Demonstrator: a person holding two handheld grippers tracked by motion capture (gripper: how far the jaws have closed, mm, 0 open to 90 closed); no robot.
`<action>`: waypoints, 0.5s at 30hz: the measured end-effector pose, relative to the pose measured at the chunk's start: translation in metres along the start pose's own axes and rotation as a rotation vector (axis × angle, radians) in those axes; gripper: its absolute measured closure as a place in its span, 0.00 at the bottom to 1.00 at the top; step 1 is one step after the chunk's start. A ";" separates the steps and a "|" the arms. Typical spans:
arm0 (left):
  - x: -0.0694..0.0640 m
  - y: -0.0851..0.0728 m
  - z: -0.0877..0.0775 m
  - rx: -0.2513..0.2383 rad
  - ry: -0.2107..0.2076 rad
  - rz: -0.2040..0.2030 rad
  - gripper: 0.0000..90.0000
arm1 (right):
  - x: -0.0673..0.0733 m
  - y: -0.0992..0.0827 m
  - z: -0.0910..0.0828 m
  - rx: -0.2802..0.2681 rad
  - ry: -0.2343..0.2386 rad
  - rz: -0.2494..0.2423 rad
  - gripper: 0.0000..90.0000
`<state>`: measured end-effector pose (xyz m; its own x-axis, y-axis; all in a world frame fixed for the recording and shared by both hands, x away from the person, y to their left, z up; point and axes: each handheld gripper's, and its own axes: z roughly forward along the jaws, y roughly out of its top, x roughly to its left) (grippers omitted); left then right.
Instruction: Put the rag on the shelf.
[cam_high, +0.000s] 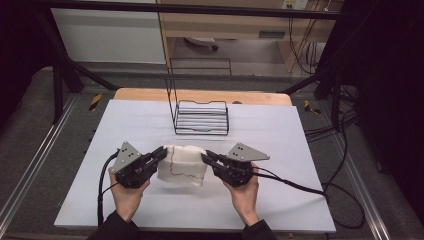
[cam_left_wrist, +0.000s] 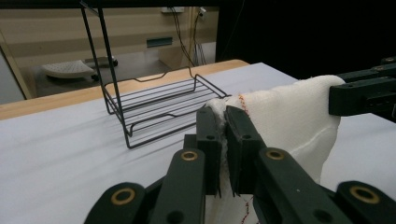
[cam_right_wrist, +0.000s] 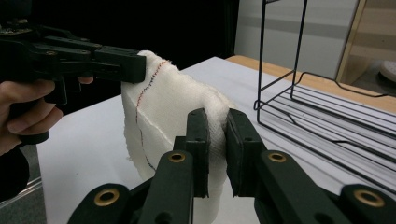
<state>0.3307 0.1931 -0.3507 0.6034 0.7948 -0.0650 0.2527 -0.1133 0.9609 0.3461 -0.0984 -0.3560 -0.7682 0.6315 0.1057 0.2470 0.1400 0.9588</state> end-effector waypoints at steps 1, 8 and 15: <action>0.000 0.001 0.000 -0.006 -0.001 -0.002 0.94 | 0.000 0.000 0.000 0.000 0.000 0.000 0.90; -0.003 0.011 0.003 -0.042 -0.005 -0.004 0.94 | -0.002 0.010 -0.007 -0.041 -0.024 -0.021 0.90; -0.003 0.020 0.006 -0.072 -0.004 -0.006 0.94 | -0.004 0.018 -0.010 -0.070 -0.037 -0.026 0.90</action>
<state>0.3382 0.1846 -0.3328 0.6049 0.7931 -0.0716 0.2009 -0.0650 0.9775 0.3480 -0.1061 -0.3370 -0.7514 0.6559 0.0717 0.1842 0.1042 0.9774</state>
